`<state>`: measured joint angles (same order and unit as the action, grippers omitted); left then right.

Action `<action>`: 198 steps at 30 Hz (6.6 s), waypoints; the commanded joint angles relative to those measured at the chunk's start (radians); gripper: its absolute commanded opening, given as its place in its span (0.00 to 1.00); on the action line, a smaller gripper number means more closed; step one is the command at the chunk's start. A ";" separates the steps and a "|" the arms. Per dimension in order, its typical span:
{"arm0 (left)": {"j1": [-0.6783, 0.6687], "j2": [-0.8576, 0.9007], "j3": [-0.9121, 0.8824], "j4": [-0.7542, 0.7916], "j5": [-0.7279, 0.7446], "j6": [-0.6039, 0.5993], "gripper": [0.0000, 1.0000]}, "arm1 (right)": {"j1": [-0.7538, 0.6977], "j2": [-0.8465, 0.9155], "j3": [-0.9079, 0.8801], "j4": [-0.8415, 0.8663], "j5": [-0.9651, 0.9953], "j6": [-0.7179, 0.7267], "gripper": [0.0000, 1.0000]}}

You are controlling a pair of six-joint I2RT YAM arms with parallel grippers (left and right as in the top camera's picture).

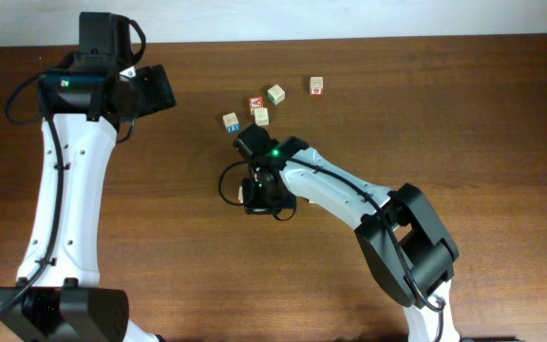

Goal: Rotate 5 blocks

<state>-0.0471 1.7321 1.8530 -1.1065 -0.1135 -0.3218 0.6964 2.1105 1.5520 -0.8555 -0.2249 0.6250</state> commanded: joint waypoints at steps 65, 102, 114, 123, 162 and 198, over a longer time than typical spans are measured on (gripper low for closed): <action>0.004 0.009 -0.004 0.013 0.005 -0.007 0.88 | -0.302 -0.109 -0.162 -0.042 0.030 -0.237 0.04; 0.004 0.009 -0.004 0.009 0.015 -0.006 0.89 | -0.309 -0.045 -0.077 -0.146 0.084 -0.177 0.04; 0.004 0.009 -0.004 -0.002 0.011 -0.006 0.89 | -0.258 -0.038 -0.077 -0.136 -0.006 -0.229 0.04; 0.004 0.009 -0.004 -0.002 0.011 -0.006 0.89 | -0.255 -0.038 -0.077 -0.096 -0.132 -0.171 0.04; 0.004 0.009 -0.004 -0.002 0.011 -0.006 0.89 | -0.448 -0.134 -0.124 -0.268 0.177 -0.176 0.04; 0.004 0.009 -0.004 -0.001 0.015 -0.007 0.89 | -0.292 -0.133 -0.205 0.027 -0.064 -0.199 0.04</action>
<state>-0.0471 1.7321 1.8530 -1.1072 -0.1051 -0.3218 0.4019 1.9884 1.3499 -0.8360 -0.2768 0.4332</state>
